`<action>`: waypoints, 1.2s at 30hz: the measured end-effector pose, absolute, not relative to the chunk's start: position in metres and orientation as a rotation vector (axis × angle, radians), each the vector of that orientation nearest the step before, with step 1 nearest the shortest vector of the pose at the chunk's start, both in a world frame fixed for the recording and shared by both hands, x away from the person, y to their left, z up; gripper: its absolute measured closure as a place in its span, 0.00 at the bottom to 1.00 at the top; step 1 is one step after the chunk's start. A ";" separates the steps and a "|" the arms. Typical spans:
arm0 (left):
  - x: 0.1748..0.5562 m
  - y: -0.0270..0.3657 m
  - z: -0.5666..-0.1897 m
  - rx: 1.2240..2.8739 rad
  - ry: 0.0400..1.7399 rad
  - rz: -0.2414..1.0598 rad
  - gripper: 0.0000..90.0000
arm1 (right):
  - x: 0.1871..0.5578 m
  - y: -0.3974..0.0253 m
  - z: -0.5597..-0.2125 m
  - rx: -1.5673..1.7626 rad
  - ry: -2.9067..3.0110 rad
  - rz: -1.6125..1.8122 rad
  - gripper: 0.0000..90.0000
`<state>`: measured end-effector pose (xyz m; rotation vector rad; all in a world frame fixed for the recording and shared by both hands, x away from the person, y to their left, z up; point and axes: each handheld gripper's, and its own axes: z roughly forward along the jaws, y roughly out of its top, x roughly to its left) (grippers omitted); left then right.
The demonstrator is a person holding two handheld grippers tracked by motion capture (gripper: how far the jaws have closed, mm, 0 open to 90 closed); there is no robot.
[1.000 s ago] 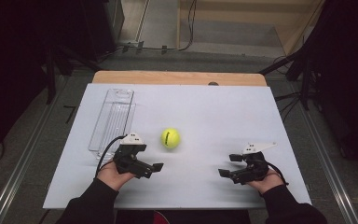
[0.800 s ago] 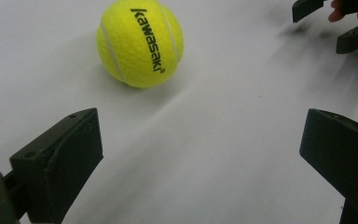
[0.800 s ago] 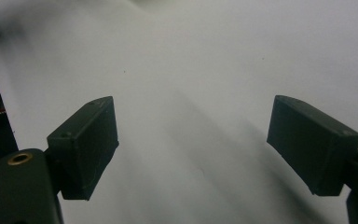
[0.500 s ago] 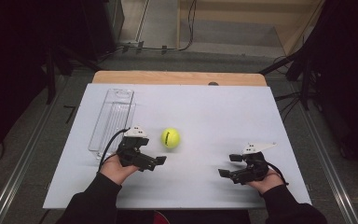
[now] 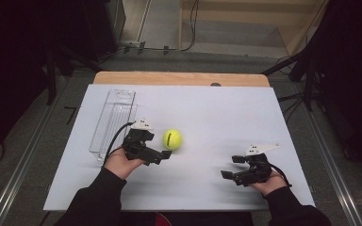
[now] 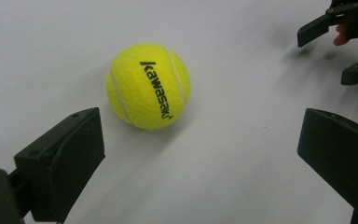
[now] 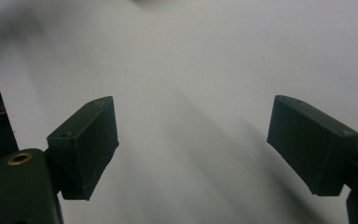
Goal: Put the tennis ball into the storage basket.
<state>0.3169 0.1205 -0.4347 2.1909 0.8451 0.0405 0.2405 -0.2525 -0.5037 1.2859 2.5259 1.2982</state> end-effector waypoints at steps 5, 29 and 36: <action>0.324 0.115 -0.432 2.200 0.841 0.041 0.01 | 0.241 -0.253 -0.504 1.285 2.525 1.298 0.16; 0.355 0.092 -0.427 2.187 0.849 0.047 0.02 | 0.241 -0.253 -0.504 1.279 2.530 1.301 0.16; 0.363 0.085 -0.430 2.193 0.858 0.052 0.03 | 0.241 -0.253 -0.504 1.278 2.529 1.302 0.16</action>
